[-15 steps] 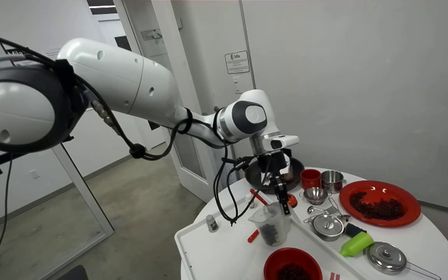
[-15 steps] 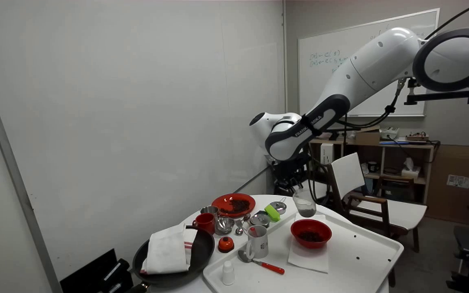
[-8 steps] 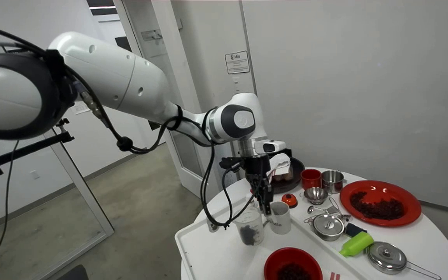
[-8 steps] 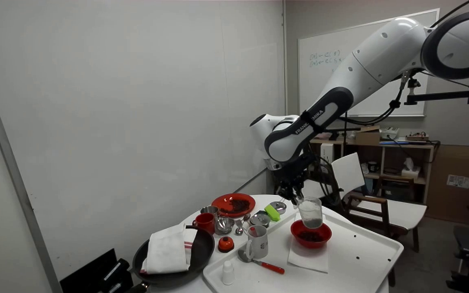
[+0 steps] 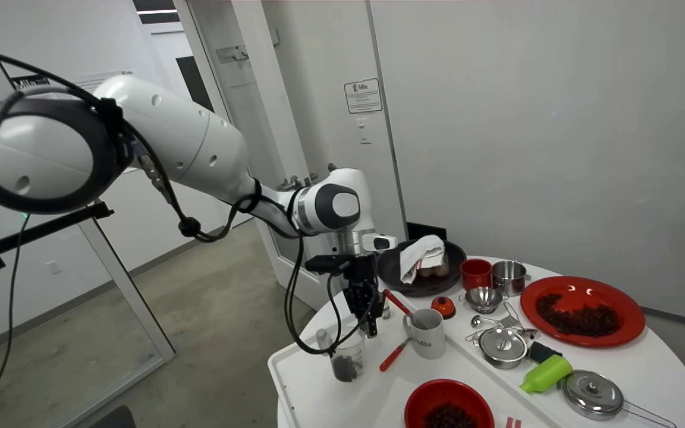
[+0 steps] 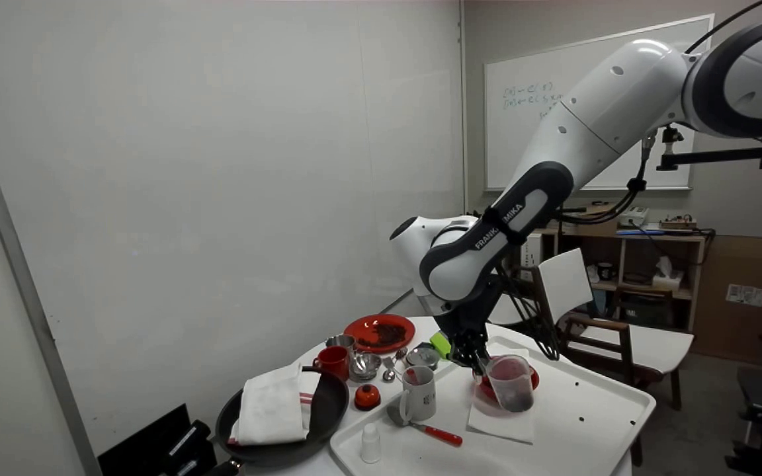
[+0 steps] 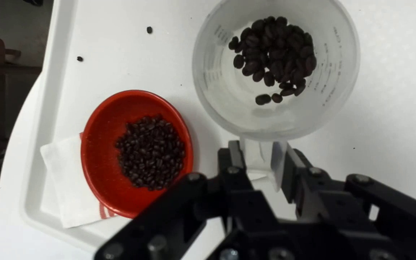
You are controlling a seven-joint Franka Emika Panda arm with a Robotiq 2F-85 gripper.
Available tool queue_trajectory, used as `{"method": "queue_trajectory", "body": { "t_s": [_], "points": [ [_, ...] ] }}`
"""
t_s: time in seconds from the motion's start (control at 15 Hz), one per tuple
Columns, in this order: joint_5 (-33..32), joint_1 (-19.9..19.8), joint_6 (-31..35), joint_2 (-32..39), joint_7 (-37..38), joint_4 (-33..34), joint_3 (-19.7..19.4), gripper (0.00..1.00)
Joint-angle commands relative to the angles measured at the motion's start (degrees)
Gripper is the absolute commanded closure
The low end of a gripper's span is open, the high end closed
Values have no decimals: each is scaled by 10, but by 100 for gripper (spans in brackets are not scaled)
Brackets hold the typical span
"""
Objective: Pour the contents in the clear jug into the red bowl
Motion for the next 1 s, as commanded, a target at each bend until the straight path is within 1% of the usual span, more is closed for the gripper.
{"method": "queue_trajectory", "body": {
  "t_s": [0.0,0.2,0.47,0.8,0.87,0.93],
  "points": [
    [22,14,34,24,0,-1,-13,90],
    [39,9,54,50,-9,4,-10,91],
    [64,2,51,99,-20,31,-11,91],
    [81,-1,62,126,-20,47,-15,90],
    [83,-1,62,130,-21,51,-15,67],
    [83,0,62,132,-21,55,-16,47]
  ]
}}
